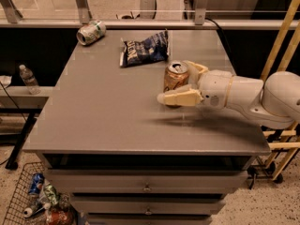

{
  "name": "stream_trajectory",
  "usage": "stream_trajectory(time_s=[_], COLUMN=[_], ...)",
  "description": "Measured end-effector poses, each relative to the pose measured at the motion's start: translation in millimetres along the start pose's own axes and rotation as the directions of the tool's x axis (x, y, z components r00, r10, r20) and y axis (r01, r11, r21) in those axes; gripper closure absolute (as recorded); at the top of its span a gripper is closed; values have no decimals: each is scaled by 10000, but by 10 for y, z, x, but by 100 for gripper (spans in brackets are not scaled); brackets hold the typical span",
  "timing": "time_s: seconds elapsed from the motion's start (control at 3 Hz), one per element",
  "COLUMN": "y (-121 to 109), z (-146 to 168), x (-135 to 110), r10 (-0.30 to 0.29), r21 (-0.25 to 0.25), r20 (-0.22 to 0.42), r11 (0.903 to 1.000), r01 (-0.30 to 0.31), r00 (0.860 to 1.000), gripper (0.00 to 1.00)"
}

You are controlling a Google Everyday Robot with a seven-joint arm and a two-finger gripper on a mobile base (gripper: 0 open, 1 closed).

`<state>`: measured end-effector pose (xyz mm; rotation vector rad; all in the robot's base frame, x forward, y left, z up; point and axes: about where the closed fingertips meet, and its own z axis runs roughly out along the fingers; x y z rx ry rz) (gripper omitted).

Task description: Place orange can upright

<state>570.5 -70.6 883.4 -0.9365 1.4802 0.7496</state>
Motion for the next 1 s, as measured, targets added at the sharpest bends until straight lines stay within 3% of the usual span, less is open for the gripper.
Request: stream_trajectory(time_s=[0.33, 0.67, 1.0], y=[14, -11, -30], z=[-35, -268, -591], x=[-46, -125, -221], r10=[-312, -914, -1479], r21=[-81, 100, 565], r20=[-365, -1201, -2661], r11=[9995, 9956, 9841], r01=[310, 933, 1686], r00=[9988, 9885, 9525], gripper=[0, 0, 0])
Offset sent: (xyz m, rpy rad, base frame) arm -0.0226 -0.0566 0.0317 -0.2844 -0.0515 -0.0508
